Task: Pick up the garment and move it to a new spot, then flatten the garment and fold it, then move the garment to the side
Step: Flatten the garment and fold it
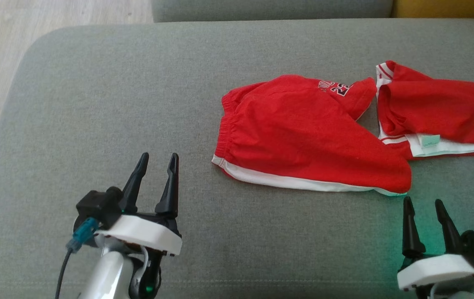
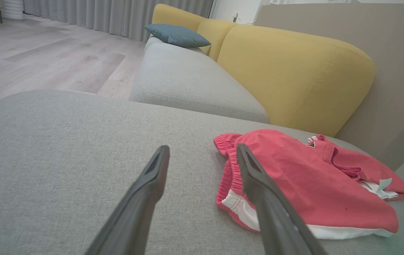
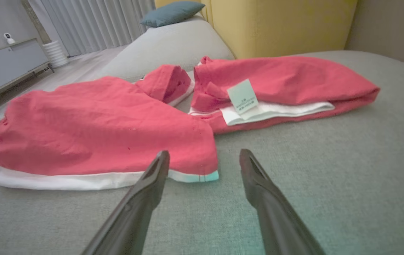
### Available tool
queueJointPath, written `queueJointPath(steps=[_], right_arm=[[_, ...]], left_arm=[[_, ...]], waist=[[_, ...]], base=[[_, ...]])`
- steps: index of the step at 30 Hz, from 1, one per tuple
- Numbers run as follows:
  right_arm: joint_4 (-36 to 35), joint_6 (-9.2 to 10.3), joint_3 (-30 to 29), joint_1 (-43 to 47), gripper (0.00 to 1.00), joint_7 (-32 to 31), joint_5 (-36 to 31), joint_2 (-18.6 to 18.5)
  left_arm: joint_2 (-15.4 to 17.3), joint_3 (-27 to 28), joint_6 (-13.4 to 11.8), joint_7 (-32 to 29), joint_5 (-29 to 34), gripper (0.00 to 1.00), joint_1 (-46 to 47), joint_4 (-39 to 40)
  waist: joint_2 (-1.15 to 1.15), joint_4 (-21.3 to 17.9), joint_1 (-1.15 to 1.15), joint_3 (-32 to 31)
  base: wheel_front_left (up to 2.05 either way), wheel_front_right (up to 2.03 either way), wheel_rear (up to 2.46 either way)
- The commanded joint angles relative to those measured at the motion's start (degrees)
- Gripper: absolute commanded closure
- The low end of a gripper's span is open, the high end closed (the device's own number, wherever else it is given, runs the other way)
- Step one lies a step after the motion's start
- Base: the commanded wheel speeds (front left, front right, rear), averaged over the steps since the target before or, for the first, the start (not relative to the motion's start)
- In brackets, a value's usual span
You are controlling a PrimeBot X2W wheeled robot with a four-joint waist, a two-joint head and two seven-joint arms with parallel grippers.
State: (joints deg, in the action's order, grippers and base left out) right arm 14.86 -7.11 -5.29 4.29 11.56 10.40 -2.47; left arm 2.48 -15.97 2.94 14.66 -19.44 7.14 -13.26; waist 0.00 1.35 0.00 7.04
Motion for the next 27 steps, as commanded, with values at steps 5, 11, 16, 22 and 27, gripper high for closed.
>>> queueJointPath(steps=[5,11,16,22,27], right_arm=[[5.3,-0.37,0.0,-6.4,0.00,-0.7,1.6,-0.4],[11.4,-0.37,-1.6,-10.4,0.00,-1.2,0.4,-0.4],[15.1,-0.37,-1.9,-12.5,0.00,-0.1,0.2,-0.4],[18.2,-0.37,-0.6,-14.0,0.02,0.6,0.4,-0.4],[19.5,-0.37,0.1,-15.0,1.00,1.0,-0.3,-0.4]], left_arm=[[0.5,1.1,-0.4,0.3,-0.5,0.00,2.2,2.1],[0.8,0.8,-0.4,0.2,-0.5,0.00,3.1,2.4],[1.2,0.8,-0.4,0.1,-0.7,0.00,3.7,2.5],[1.5,0.7,-0.4,0.0,-0.9,0.00,4.1,2.4],[1.7,0.0,-0.2,-0.6,-0.9,0.00,4.4,2.0]], waist=[[0.00,0.5,0.00,1.4],[0.00,1.0,0.00,2.9],[0.00,1.4,0.00,3.8],[0.00,1.6,0.00,4.3],[0.00,1.5,0.00,4.3]], base=[[0.00,0.00,0.00],[0.00,0.00,0.00],[0.00,0.00,0.00],[0.00,0.00,0.00],[0.00,0.00,0.00]])
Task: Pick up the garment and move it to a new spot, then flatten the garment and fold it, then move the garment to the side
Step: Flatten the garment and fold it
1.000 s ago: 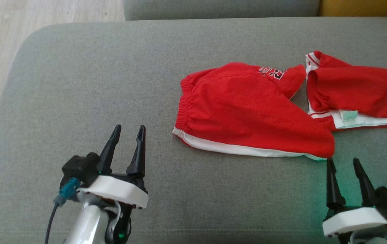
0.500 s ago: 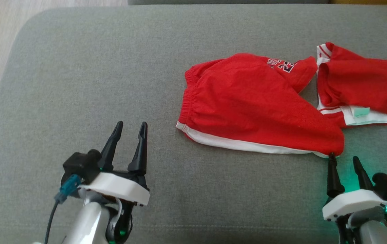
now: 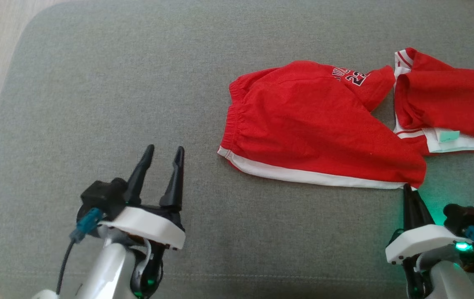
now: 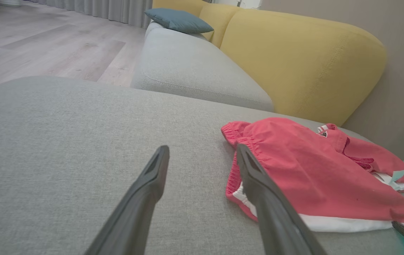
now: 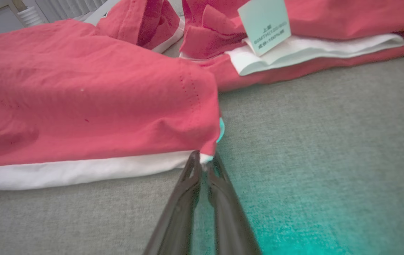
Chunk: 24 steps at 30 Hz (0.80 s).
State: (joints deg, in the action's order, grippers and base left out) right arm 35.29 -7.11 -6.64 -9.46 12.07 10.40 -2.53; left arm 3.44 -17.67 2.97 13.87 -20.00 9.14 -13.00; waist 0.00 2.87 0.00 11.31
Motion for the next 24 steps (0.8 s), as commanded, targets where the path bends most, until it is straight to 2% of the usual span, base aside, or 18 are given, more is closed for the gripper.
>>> queueJointPath(steps=[1,11,18,24], right_arm=[[-1.2,-0.37,1.2,-1.4,1.00,0.7,-0.8,-0.3],[-6.6,-0.37,0.4,-2.0,1.00,-0.7,-1.7,-0.3],[-10.7,-0.37,1.9,-1.7,1.00,-3.0,-1.5,-0.3],[-13.3,-0.37,2.9,-0.9,1.00,-4.3,-1.1,-0.3]], left_arm=[[0.8,1.3,0.0,-0.1,-0.3,0.00,2.5,1.7],[2.1,-5.7,3.4,-5.7,-0.3,0.00,5.6,-2.2],[2.6,-9.6,4.1,-7.9,0.0,0.00,11.1,-9.8],[2.7,-10.6,4.3,-6.9,-0.6,0.00,15.2,-15.7]], waist=[[0.00,-0.1,0.00,0.0],[0.00,-2.1,0.00,0.8],[0.00,-3.5,0.00,2.1],[0.00,-4.5,0.00,3.0]], base=[[0.00,0.00,0.00],[0.00,0.00,0.00],[0.00,0.00,0.00],[0.00,0.00,0.00]])
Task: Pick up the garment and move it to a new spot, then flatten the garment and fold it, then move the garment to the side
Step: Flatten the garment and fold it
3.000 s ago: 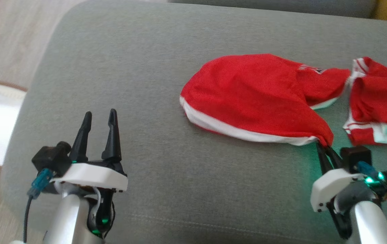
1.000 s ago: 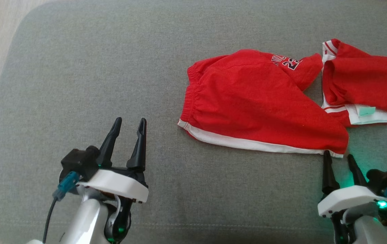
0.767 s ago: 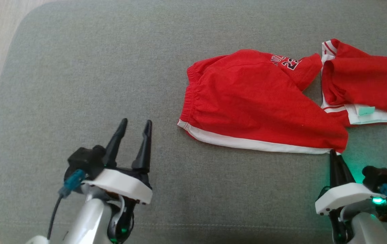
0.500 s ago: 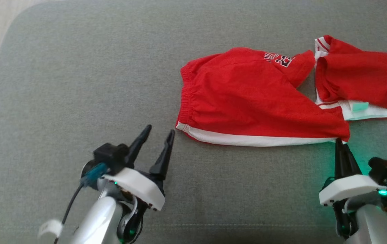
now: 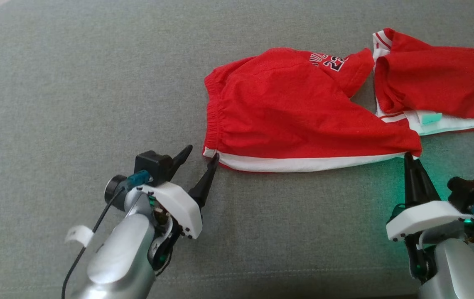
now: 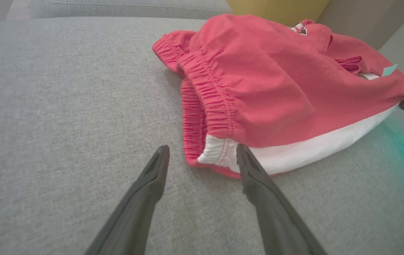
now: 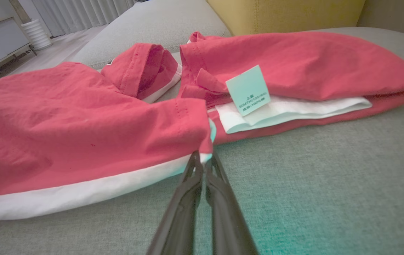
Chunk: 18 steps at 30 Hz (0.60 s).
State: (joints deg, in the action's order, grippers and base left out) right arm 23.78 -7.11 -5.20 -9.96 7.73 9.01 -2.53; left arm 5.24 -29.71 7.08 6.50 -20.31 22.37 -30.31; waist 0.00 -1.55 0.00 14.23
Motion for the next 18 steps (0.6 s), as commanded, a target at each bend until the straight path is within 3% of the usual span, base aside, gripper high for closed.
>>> queueJointPath(steps=[1,8,9,10,18], right_arm=[[-2.1,-0.37,1.6,-0.3,1.00,-0.1,0.3,-0.3],[-3.5,-0.37,1.7,0.2,1.00,-0.7,0.4,-0.3],[-3.6,-0.37,1.7,0.3,1.00,-0.8,0.4,-0.3],[-3.8,-0.37,1.7,0.2,1.00,-0.9,0.4,-0.3],[-7.5,-0.37,1.0,-1.2,1.00,-0.5,0.3,-0.3]], left_arm=[[0.9,1.3,0.2,0.7,-0.3,0.00,2.5,0.8],[0.9,-1.0,0.3,1.9,-1.2,0.00,5.1,-2.8],[1.0,-1.6,0.4,1.9,-1.4,0.74,5.3,-3.1],[1.0,-2.3,0.4,2.0,-1.9,1.00,5.5,-3.2],[3.1,-3.9,0.4,5.0,-5.2,1.00,7.4,-0.9]], waist=[[0.00,-0.2,0.00,0.2],[0.00,-0.9,0.00,0.7],[0.00,-0.9,0.00,0.7],[0.00,-0.9,0.00,0.8],[0.00,0.1,0.00,-0.6]], base=[[0.00,0.00,0.00],[0.00,0.00,0.00],[0.00,0.00,0.00],[0.00,0.00,0.00],[0.00,0.00,0.00]])
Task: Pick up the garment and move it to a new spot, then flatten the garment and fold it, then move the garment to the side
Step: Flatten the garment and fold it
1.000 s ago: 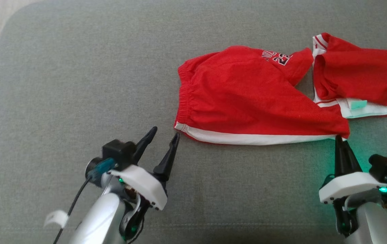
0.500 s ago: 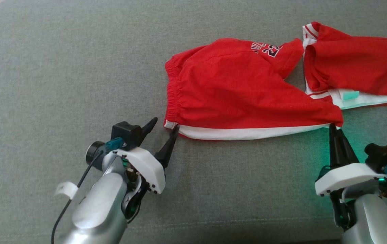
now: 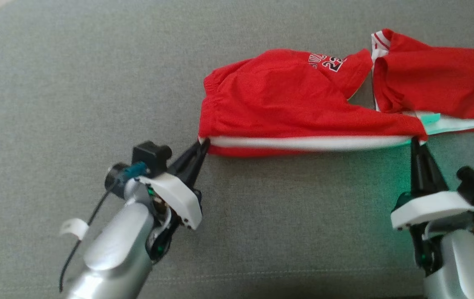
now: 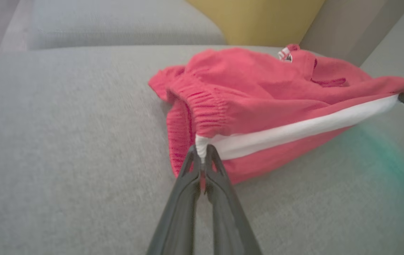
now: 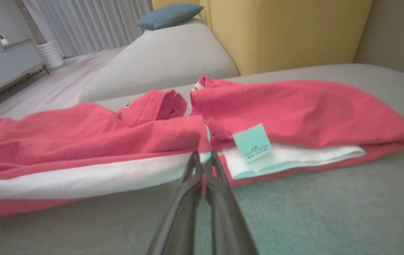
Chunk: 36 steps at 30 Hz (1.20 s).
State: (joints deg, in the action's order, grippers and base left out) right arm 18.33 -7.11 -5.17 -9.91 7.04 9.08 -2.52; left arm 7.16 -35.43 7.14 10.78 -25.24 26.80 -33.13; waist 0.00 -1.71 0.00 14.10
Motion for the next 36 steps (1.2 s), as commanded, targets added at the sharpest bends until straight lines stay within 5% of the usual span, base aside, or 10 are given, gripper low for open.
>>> queueJointPath(steps=[1,18,36], right_arm=[[-2.8,-0.37,0.8,-1.8,1.00,0.1,0.3,-0.4],[-7.0,-0.37,8.3,-25.5,1.00,-6.2,2.9,-0.4],[-31.5,-0.37,5.2,-11.8,1.00,-23.0,2.2,-0.4]], left_arm=[[1.6,2.0,0.3,1.0,-0.5,1.00,3.2,2.9],[7.3,9.0,-3.0,-5.2,-2.3,1.00,15.1,20.5],[16.8,12.6,-8.8,-19.9,-6.9,1.00,3.9,45.0]], waist=[[0.00,0.4,0.00,-1.2],[0.00,0.3,0.00,-14.4],[0.00,1.9,0.00,-15.5]], base=[[0.00,0.00,0.00],[0.00,0.00,0.00],[0.00,0.00,0.00]])
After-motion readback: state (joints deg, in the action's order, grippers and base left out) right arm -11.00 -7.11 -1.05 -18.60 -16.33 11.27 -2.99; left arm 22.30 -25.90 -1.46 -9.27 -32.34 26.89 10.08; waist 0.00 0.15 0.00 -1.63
